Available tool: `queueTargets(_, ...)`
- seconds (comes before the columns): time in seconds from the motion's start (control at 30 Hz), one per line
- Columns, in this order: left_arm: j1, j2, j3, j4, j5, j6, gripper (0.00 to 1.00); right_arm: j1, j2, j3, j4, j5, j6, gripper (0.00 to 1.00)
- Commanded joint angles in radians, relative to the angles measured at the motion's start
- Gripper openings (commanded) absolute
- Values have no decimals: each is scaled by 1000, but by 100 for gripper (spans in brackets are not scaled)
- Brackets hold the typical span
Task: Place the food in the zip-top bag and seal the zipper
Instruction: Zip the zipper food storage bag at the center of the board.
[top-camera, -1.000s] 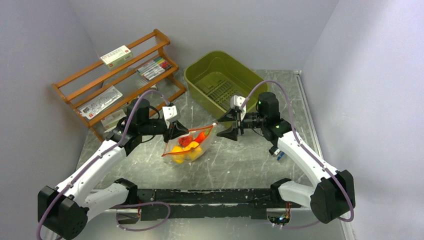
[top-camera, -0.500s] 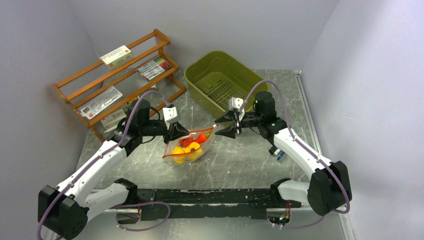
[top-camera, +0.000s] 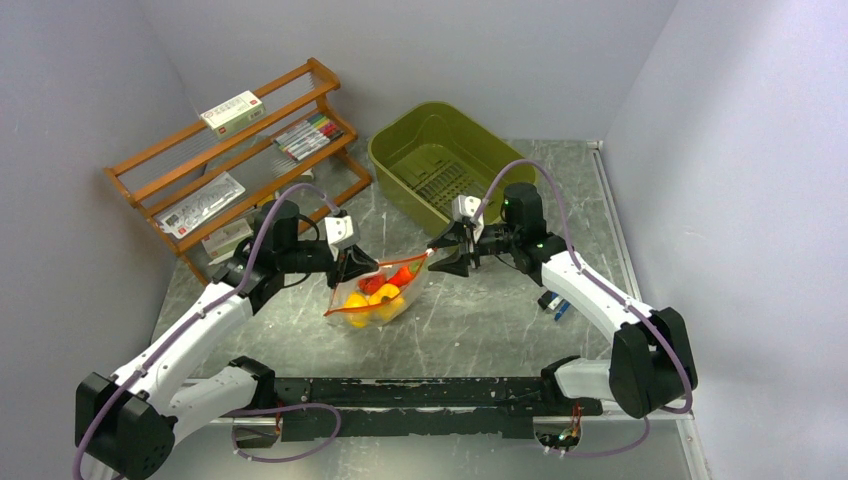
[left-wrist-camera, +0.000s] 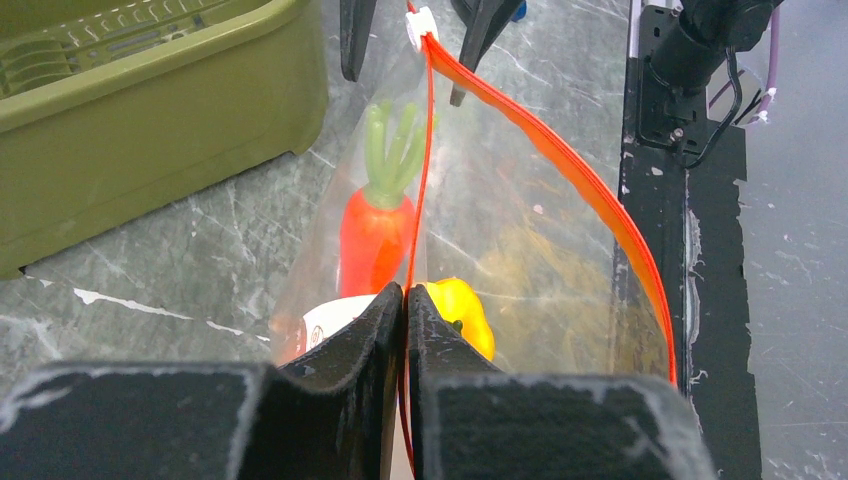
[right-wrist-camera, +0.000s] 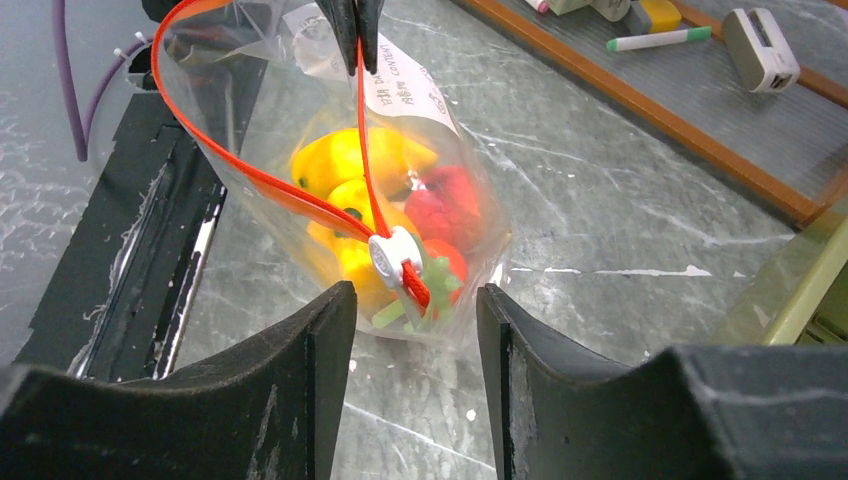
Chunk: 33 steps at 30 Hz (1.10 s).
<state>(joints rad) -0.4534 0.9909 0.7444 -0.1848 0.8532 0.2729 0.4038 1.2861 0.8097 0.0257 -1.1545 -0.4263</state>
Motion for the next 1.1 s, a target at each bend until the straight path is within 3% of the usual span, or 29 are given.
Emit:
queueTargets(0.0,-2,-26,-11,41,26,25,7,-6,7,12,42,-23,18,44)
queueTargets(0.13,-2,-27,-14,43,30,25,7,-5,1,-21,166,-33,106,30)
queueTargets(0.23,-2,-40,-26,51,29,22,7,-6,-11,-43,244,-51,165,28)
queueTargets(0.27,-2,-46,-31,56,28,21,7,-6,-12,-49,257,-56,178,24)
queueTargets(0.33,-2,-54,-35,63,23,14,7,-4,-14,-49,226,-44,157,4)
queueTargets(0.37,-2,-58,-31,61,18,6,7,-5,-18,-45,194,-36,129,0)
queueTargets(0.47,-2,-73,1,51,-25,-45,13,-5,-41,-54,196,-28,133,0)
queueTargets(0.6,-2,-115,75,36,-59,-121,42,40,-50,-36,248,6,216,0)
queueTargets(0.83,-2,-123,176,5,131,-96,67,204,-23,80,141,133,160,0)
queueTargets(0.97,-4,-107,154,7,159,-52,67,244,-31,70,247,175,217,0)
queueTargets(1.07,-5,-99,126,25,146,-33,64,269,-26,91,215,213,181,0)
